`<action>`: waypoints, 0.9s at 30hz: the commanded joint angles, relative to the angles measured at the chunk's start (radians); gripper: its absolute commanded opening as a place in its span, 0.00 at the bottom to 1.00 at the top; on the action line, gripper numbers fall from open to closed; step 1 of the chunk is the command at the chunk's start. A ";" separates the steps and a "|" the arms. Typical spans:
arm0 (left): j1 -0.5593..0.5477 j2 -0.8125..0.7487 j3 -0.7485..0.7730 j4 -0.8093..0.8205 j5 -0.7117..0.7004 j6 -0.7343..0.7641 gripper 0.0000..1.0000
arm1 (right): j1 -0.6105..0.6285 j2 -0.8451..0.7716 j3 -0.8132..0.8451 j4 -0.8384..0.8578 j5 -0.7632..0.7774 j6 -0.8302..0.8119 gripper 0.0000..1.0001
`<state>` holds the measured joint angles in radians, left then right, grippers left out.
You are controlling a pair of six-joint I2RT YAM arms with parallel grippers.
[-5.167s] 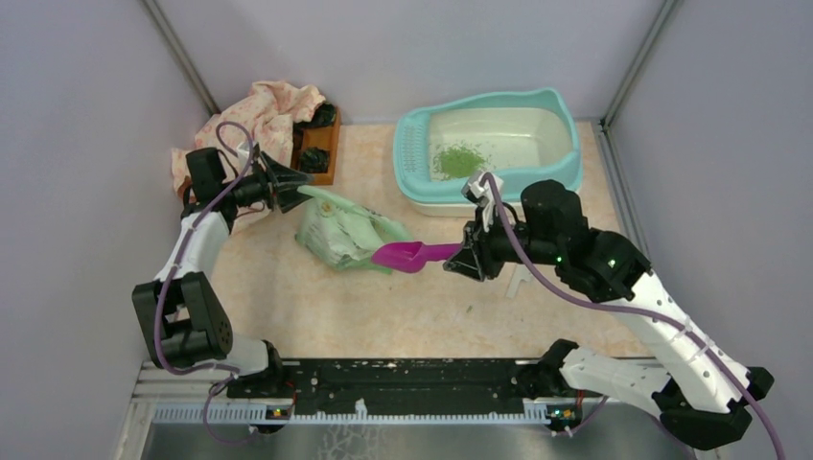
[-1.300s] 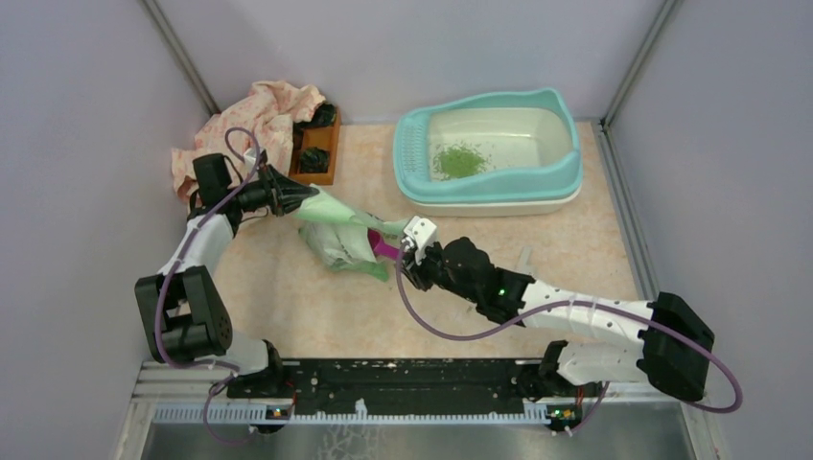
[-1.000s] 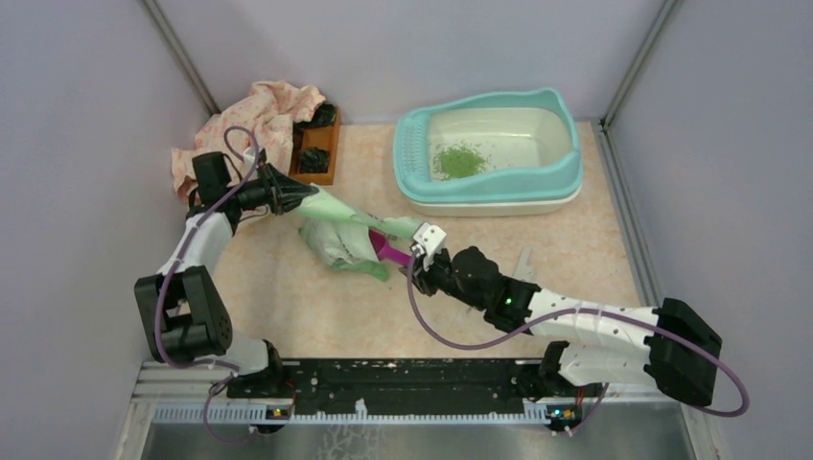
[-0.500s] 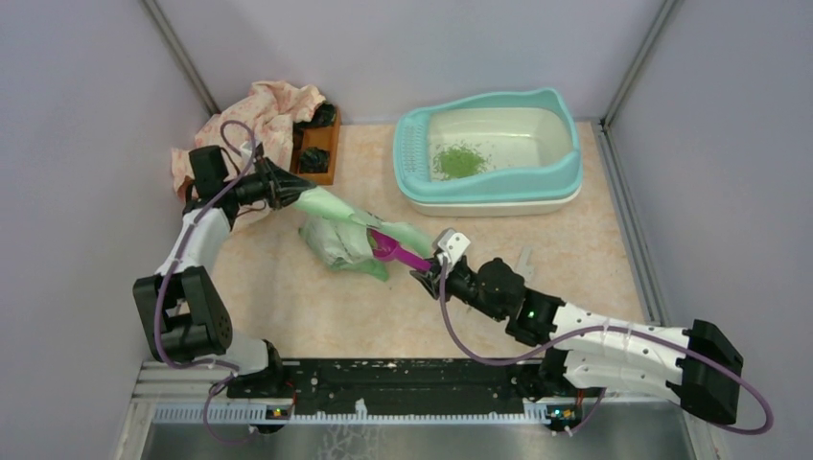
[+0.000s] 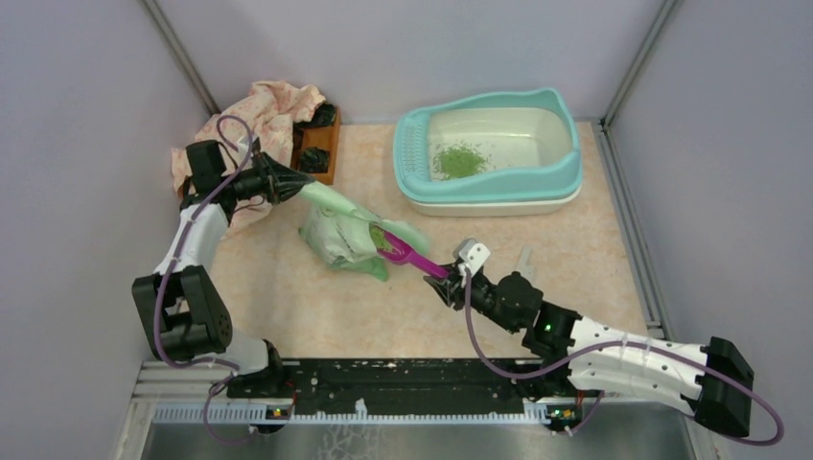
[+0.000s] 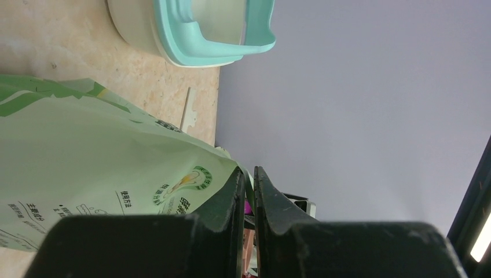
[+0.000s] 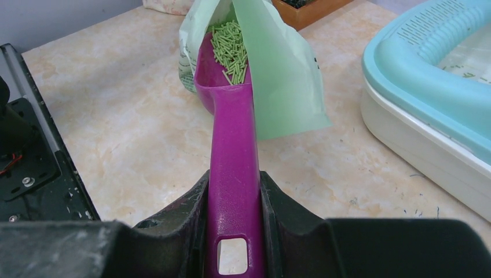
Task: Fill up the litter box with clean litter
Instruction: 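Scoop the cat litter from the cat litter bag.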
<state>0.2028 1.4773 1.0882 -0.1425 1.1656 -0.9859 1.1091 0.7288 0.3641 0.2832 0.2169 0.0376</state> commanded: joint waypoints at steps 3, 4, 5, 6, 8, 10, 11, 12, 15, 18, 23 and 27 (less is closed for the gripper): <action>0.001 0.002 0.061 -0.015 -0.015 0.027 0.15 | 0.013 -0.053 -0.018 0.081 0.033 0.021 0.00; 0.001 0.003 0.065 -0.018 -0.015 0.028 0.15 | 0.013 -0.061 -0.022 0.084 0.035 0.021 0.00; 0.001 0.004 0.068 -0.025 -0.016 0.033 0.15 | 0.012 -0.071 -0.023 0.073 0.040 0.021 0.00; 0.001 0.004 0.073 -0.032 -0.016 0.035 0.15 | 0.013 -0.083 -0.026 0.064 0.043 0.021 0.00; 0.000 0.004 0.079 -0.043 -0.018 0.039 0.15 | 0.014 -0.130 -0.034 0.046 0.047 0.027 0.00; 0.000 0.004 0.089 -0.050 -0.022 0.044 0.15 | 0.014 -0.149 -0.055 0.074 0.057 0.033 0.00; 0.000 0.005 0.091 -0.051 -0.023 0.044 0.15 | 0.012 -0.130 -0.061 0.110 0.068 0.033 0.00; -0.001 0.006 0.091 -0.051 -0.026 0.041 0.15 | 0.012 -0.095 -0.057 0.146 0.076 0.029 0.00; -0.003 0.013 0.094 -0.052 -0.029 0.039 0.15 | 0.013 0.014 -0.017 0.225 0.063 0.013 0.00; -0.003 0.012 0.104 -0.073 -0.029 0.057 0.15 | 0.013 0.025 -0.006 0.236 0.048 0.012 0.00; -0.003 0.019 0.104 -0.077 -0.028 0.063 0.15 | 0.014 -0.090 0.003 0.125 0.066 0.001 0.00; -0.001 0.026 0.095 -0.055 -0.025 0.052 0.15 | 0.014 -0.211 0.027 0.003 0.082 -0.004 0.00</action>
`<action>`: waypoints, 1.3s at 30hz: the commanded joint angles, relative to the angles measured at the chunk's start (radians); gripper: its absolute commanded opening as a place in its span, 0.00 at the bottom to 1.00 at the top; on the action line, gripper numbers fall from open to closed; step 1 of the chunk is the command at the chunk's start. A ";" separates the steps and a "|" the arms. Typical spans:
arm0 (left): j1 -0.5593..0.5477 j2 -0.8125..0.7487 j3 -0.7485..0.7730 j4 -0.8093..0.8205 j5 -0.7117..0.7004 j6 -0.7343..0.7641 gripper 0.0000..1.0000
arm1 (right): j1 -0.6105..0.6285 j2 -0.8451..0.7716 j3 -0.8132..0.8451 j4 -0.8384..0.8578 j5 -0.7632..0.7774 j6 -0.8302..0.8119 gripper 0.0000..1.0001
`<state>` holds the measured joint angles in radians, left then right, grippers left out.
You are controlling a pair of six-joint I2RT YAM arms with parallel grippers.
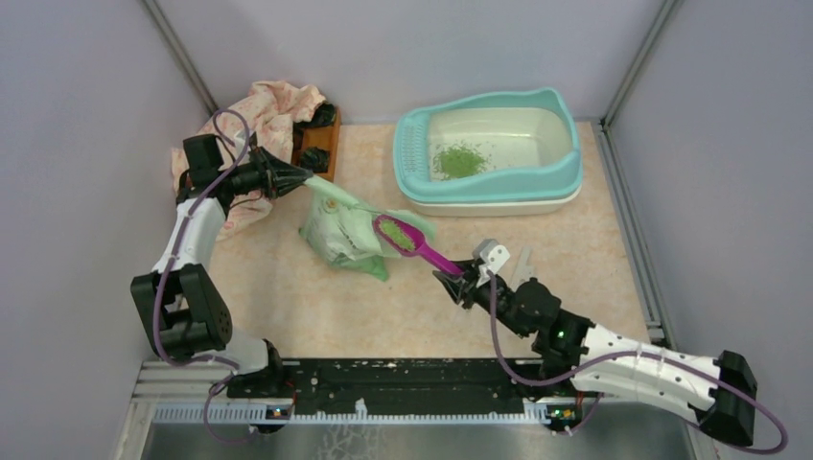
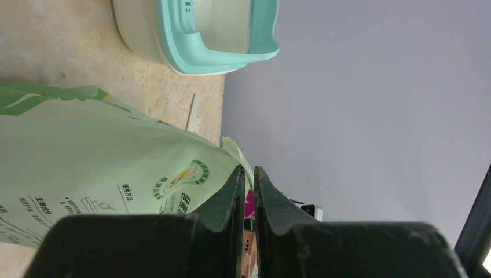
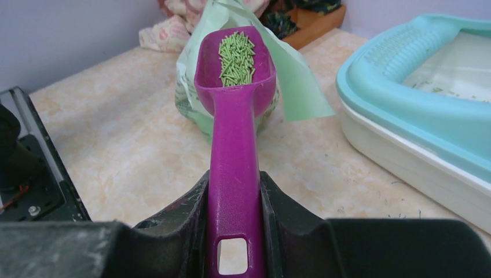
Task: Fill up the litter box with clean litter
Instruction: 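Scoop the cat litter from the cat litter bag, then pour the cat litter into the litter box.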
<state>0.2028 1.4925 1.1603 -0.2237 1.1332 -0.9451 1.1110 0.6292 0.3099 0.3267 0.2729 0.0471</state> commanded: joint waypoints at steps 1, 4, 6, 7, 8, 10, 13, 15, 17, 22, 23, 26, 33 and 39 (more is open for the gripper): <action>-0.002 0.013 0.022 0.029 0.009 0.010 0.15 | 0.012 -0.141 0.090 -0.068 0.031 -0.013 0.00; -0.003 0.021 0.020 0.040 0.009 0.006 0.15 | 0.011 -0.215 0.117 -0.138 0.044 -0.014 0.00; -0.002 0.026 0.018 0.047 0.009 0.002 0.15 | 0.011 -0.244 0.138 -0.170 0.054 -0.015 0.00; -0.002 0.030 0.016 0.050 0.009 0.001 0.15 | 0.010 -0.251 0.149 -0.181 0.058 -0.018 0.00; -0.003 0.031 0.015 0.054 0.010 -0.001 0.15 | 0.010 -0.258 0.160 -0.193 0.062 -0.019 0.00; -0.002 0.032 0.014 0.060 0.011 -0.004 0.15 | 0.011 -0.257 0.188 -0.214 0.072 -0.026 0.00; -0.002 0.035 0.006 0.072 0.018 -0.008 0.15 | 0.012 -0.232 0.234 -0.235 0.111 -0.042 0.00; -0.003 0.036 -0.001 0.084 0.022 -0.015 0.15 | 0.010 -0.192 0.282 -0.260 0.149 -0.082 0.00; -0.003 0.035 -0.008 0.100 0.027 -0.022 0.15 | 0.011 -0.136 0.336 -0.284 0.196 -0.105 0.00; -0.004 0.036 -0.020 0.126 0.044 -0.036 0.15 | -0.064 0.044 0.524 -0.398 0.254 -0.129 0.00; -0.004 0.036 -0.024 0.132 0.049 -0.040 0.15 | -0.122 0.090 0.575 -0.442 0.214 -0.109 0.00; -0.004 0.034 -0.034 0.149 0.061 -0.050 0.15 | -0.343 0.265 0.780 -0.599 0.017 -0.019 0.00; -0.002 0.023 -0.058 0.179 0.081 -0.065 0.15 | -0.560 0.708 1.288 -1.030 -0.162 0.016 0.00; -0.003 0.019 -0.066 0.191 0.084 -0.072 0.15 | -0.605 1.006 1.584 -1.308 -0.126 -0.011 0.00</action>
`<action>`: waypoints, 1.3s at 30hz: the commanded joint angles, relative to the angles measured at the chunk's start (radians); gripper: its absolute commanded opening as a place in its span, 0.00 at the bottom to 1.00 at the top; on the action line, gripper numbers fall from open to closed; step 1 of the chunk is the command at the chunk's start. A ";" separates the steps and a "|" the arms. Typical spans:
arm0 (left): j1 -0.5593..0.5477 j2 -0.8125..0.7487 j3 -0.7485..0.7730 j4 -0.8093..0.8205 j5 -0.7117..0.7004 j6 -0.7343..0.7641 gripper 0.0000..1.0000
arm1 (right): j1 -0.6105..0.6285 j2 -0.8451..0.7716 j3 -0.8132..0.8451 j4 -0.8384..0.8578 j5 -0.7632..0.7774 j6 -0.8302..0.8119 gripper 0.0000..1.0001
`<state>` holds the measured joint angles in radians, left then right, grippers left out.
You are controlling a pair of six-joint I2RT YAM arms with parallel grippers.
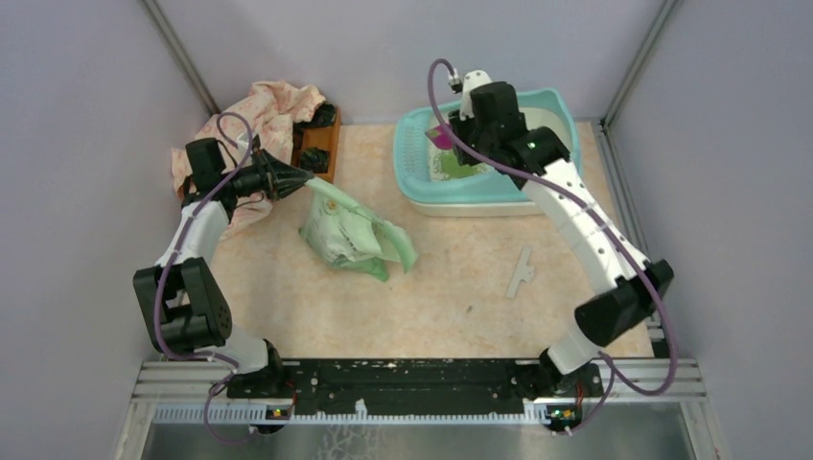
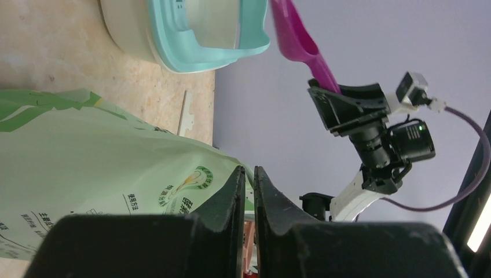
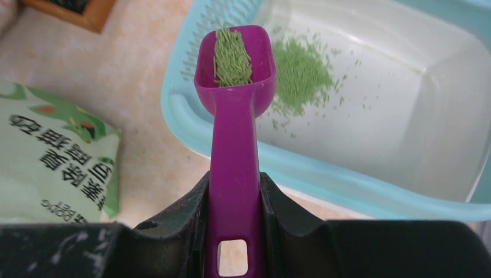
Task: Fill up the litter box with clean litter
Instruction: 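Pour the cat litter into the litter box, then scoop the cat litter from the cat litter bag.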
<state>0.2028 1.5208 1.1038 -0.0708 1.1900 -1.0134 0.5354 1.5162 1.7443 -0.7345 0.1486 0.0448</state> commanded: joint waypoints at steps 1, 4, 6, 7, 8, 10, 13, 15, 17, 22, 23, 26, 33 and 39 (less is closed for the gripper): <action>-0.003 -0.009 -0.010 0.038 0.028 -0.004 0.15 | -0.037 0.151 0.184 -0.281 0.013 -0.009 0.00; -0.003 -0.006 -0.010 0.037 0.026 -0.001 0.15 | -0.061 0.220 0.262 -0.353 0.042 -0.011 0.00; -0.002 -0.004 -0.012 0.037 0.024 0.001 0.15 | -0.082 0.250 0.289 -0.376 0.056 -0.012 0.00; -0.002 -0.003 -0.012 0.038 0.022 0.001 0.15 | -0.089 0.261 0.299 -0.383 0.058 -0.012 0.00; -0.002 -0.001 -0.013 0.038 0.022 0.002 0.15 | -0.091 0.271 0.313 -0.390 0.056 -0.012 0.00; -0.002 0.002 -0.012 0.038 0.023 0.002 0.15 | -0.092 0.278 0.335 -0.401 0.051 -0.013 0.00; -0.002 0.005 -0.009 0.039 0.020 0.004 0.15 | -0.092 0.260 0.338 -0.389 0.041 -0.015 0.00; -0.003 0.006 -0.008 0.038 0.019 0.003 0.15 | -0.092 0.243 0.334 -0.380 0.036 -0.016 0.00; -0.003 0.007 -0.006 0.037 0.016 0.003 0.15 | -0.092 0.213 0.320 -0.359 0.026 -0.023 0.00; -0.003 0.006 -0.004 0.030 0.011 0.007 0.15 | -0.088 -0.043 0.029 -0.102 -0.079 -0.020 0.00; -0.003 0.006 -0.004 0.028 0.009 0.008 0.15 | -0.083 -0.093 -0.031 -0.060 -0.086 -0.019 0.00; -0.003 0.008 0.002 0.020 0.006 0.014 0.15 | -0.061 -0.261 -0.220 0.050 -0.170 0.003 0.00; -0.003 0.004 0.018 -0.014 -0.004 0.032 0.15 | -0.002 -0.547 -0.462 0.148 -0.474 0.097 0.00; -0.002 -0.011 0.042 -0.068 -0.019 0.059 0.15 | 0.080 -0.670 -0.592 0.172 -0.649 0.135 0.00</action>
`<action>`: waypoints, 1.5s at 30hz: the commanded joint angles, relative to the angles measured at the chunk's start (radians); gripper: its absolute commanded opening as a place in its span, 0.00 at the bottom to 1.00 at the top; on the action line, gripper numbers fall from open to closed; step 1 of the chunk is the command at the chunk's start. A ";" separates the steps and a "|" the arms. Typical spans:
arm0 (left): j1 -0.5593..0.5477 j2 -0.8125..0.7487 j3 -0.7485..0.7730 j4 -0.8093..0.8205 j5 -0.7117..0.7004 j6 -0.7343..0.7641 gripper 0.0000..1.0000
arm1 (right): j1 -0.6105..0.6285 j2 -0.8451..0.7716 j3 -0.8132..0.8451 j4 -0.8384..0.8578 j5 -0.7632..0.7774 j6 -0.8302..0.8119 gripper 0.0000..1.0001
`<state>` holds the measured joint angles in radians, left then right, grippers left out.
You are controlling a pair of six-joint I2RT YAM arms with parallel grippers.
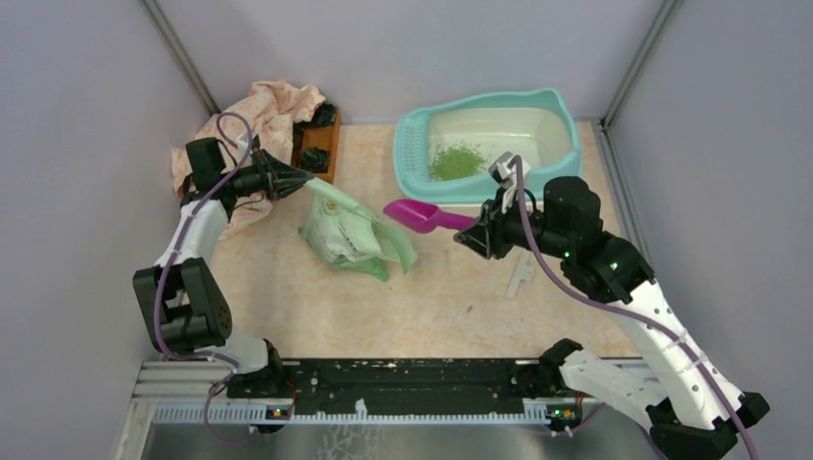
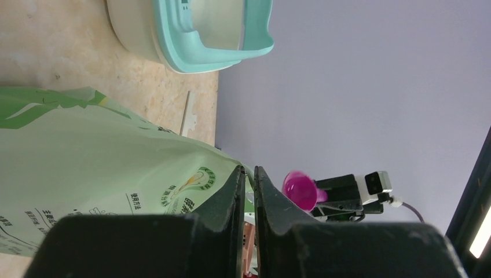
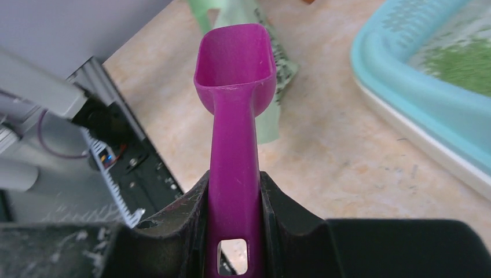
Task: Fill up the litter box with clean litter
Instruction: 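Scoop the cat litter from the cat litter bag.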
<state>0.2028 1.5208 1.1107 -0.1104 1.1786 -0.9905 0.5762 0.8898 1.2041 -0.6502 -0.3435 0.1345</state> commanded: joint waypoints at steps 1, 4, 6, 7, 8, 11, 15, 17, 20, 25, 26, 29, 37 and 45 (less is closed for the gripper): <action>-0.002 -0.012 0.034 -0.029 -0.009 0.035 0.15 | 0.048 -0.063 -0.063 0.089 -0.164 0.048 0.00; -0.003 -0.016 0.034 -0.036 -0.015 0.037 0.15 | 0.065 -0.111 -0.091 0.119 -0.195 0.061 0.00; -0.003 -0.019 0.034 -0.041 -0.016 0.038 0.15 | 0.069 -0.126 -0.099 0.127 -0.225 0.066 0.00; -0.002 -0.020 0.034 -0.042 -0.017 0.038 0.15 | 0.070 -0.129 -0.098 0.126 -0.225 0.068 0.00; -0.003 -0.022 0.035 -0.044 -0.020 0.039 0.15 | 0.072 -0.128 -0.102 0.125 -0.224 0.069 0.00; -0.003 -0.022 0.041 -0.053 -0.024 0.042 0.15 | 0.078 -0.126 -0.109 0.127 -0.220 0.072 0.00; -0.002 -0.022 0.044 -0.061 -0.029 0.047 0.15 | 0.098 -0.089 -0.111 0.115 -0.161 0.079 0.00; -0.002 -0.023 0.044 -0.064 -0.030 0.049 0.15 | 0.116 -0.053 -0.105 0.106 -0.117 0.081 0.00; -0.002 -0.022 0.043 -0.067 -0.032 0.051 0.15 | 0.186 0.002 -0.099 0.127 -0.031 0.086 0.00; -0.003 -0.017 0.039 -0.068 -0.034 0.054 0.15 | 0.282 0.103 -0.077 0.141 0.104 0.084 0.00; -0.004 -0.017 0.038 -0.068 -0.035 0.055 0.15 | 0.283 0.114 -0.074 0.142 0.123 0.087 0.00; -0.004 -0.017 0.038 -0.067 -0.034 0.055 0.15 | 0.283 0.132 -0.064 0.126 0.203 0.077 0.00; -0.005 -0.019 0.031 -0.063 -0.034 0.052 0.15 | 0.283 0.131 -0.009 0.039 0.338 0.029 0.00; -0.004 -0.024 0.026 -0.057 -0.026 0.049 0.15 | 0.283 0.186 0.015 0.008 0.354 0.003 0.00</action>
<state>0.2028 1.5204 1.1282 -0.1673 1.1477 -0.9630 0.8505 1.0477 1.1614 -0.6590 -0.0254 0.1646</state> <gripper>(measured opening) 0.150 0.280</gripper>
